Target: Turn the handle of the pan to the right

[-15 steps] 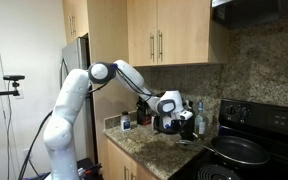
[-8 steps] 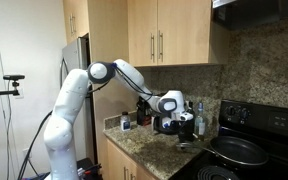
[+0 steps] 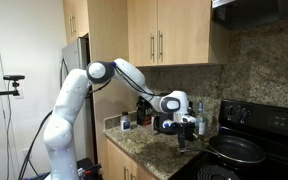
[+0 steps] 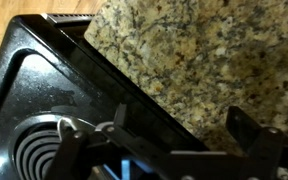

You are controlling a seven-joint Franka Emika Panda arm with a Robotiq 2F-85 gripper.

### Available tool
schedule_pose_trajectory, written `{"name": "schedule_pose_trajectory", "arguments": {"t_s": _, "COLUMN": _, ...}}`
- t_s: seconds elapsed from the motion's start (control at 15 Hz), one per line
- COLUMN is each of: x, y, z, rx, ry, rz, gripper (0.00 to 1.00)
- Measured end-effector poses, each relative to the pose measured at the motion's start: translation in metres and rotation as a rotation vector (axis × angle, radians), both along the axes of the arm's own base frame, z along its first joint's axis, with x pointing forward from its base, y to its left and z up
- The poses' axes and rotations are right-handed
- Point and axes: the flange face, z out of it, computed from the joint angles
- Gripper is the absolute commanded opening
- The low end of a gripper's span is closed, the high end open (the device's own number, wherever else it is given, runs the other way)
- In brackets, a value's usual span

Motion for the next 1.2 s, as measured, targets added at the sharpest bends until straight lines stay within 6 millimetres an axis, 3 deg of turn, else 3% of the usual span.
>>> {"name": "schedule_pose_trajectory", "arguments": {"t_s": 0.4, "x": -0.013, "y": -0.027, "z": -0.002, "rx": -0.071, "ry": 0.02, "rz": -0.1, "gripper": 1.0}}
{"name": "schedule_pose_trajectory", "arguments": {"t_s": 0.93, "x": -0.035, "y": -0.101, "z": -0.019, "rx": -0.13, "ry": 0.094, "rz": -0.295, "gripper": 1.0}}
{"name": "schedule_pose_trajectory", "arguments": {"t_s": 1.2, "x": -0.026, "y": -0.121, "z": -0.003, "rx": -0.168, "ry": 0.059, "rz": -0.347, "gripper": 1.0}}
